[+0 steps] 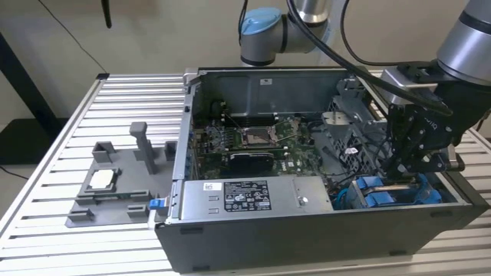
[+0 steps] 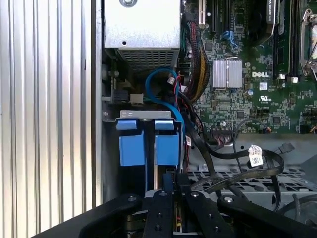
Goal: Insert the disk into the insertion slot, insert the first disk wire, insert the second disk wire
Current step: 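Insert the second disk wire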
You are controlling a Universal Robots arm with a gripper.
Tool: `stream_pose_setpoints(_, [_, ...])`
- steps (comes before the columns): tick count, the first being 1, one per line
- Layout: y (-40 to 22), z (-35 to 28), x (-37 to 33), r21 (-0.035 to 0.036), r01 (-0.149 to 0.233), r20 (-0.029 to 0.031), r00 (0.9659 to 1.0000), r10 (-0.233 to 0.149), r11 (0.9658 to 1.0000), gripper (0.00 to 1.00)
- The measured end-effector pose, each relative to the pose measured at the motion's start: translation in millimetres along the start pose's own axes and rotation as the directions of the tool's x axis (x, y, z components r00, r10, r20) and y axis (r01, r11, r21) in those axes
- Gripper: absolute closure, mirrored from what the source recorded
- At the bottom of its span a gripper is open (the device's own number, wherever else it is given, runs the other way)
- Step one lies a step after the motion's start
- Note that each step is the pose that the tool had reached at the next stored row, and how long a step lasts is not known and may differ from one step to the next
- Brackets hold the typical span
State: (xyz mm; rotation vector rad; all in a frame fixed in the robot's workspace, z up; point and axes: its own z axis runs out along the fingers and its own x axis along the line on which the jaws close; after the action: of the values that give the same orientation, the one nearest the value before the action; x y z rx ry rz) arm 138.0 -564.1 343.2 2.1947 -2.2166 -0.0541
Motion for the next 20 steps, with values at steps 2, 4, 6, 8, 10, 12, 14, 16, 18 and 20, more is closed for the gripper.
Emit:
stream_pose_setpoints(2, [-0.4, 0.2, 0.0, 0.0000, -0.001, 0.0000, 1.0000, 0.001, 1.0000, 0.84])
stream_pose_setpoints(4, [-0.7, 0.5, 0.0, -0.0001, -0.001, -0.0002, 1.0000, 0.001, 1.0000, 0.84])
stream_pose_setpoints(6, [-0.8, 1.8, 0.1, -0.0003, -0.002, 0.0002, 1.0000, 0.002, 1.0000, 0.84])
stream_pose_setpoints(8, [-1.0, 3.2, 0.0, -0.0005, -0.003, 0.0000, 1.0000, 0.003, 1.0000, 0.84])
stream_pose_setpoints(10, [-1.0, 4.9, 0.1, -0.0006, -0.004, 0.0001, 1.0000, 0.004, 1.0000, 0.84])
stream_pose_setpoints(12, [-1.1, 5.5, 0.0, -0.0005, -0.005, -0.0006, 1.0000, 0.005, 1.0000, 0.84])
stream_pose_setpoints(14, [-1.1, 5.7, 0.1, -0.0006, -0.005, -0.0004, 1.0000, 0.005, 1.0000, 0.84])
stream_pose_setpoints(16, [-1.1, 5.9, 0.1, -0.0006, -0.005, 0.0000, 1.0000, 0.005, 1.0000, 0.84])
stream_pose_setpoints(18, [-1.1, 5.9, 0.1, -0.0006, -0.005, 0.0000, 1.0000, 0.005, 1.0000, 0.84])
stream_pose_setpoints(20, [-1.1, 6.2, 0.1, -0.0006, -0.005, 0.0006, 1.0000, 0.005, 1.0000, 0.84])
